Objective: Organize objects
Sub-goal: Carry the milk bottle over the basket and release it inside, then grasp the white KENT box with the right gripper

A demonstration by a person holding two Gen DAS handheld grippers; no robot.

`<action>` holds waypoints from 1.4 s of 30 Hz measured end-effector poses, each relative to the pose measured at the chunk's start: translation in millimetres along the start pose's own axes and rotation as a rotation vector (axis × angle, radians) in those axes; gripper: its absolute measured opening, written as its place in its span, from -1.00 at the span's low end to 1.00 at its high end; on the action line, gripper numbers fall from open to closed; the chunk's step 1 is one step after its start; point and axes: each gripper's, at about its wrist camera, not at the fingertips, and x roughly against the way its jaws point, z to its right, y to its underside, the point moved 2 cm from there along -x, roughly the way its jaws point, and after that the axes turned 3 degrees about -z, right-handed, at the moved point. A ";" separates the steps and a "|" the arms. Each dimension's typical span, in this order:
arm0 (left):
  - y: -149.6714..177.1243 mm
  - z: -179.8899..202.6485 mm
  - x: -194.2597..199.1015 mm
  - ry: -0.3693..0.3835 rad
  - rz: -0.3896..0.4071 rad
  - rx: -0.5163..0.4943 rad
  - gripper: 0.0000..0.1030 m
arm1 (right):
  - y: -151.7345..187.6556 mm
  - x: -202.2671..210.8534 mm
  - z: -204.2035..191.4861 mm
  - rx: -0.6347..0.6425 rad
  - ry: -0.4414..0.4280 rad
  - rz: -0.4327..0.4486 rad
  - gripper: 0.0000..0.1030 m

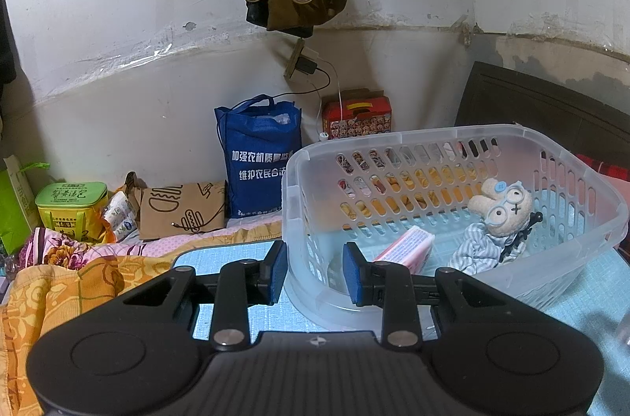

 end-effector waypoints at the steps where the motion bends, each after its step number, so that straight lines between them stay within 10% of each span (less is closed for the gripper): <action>1: -0.2 0.3 0.2 0.000 0.000 0.000 -0.33 | -13.4 -3.0 0.5 0.012 -0.004 0.014 -0.14; 16: -0.8 -1.7 0.6 0.009 -0.002 0.006 -0.34 | -57.9 -114.1 -15.0 0.097 -0.054 -0.135 -0.13; 20: -1.0 -3.2 0.0 0.016 -0.003 0.011 -0.34 | -52.5 -119.4 -17.3 0.115 0.002 -0.146 1.00; 42: 0.6 0.0 -0.8 0.000 0.005 -0.002 -0.33 | 6.4 -41.3 2.1 -0.049 0.019 -0.167 1.00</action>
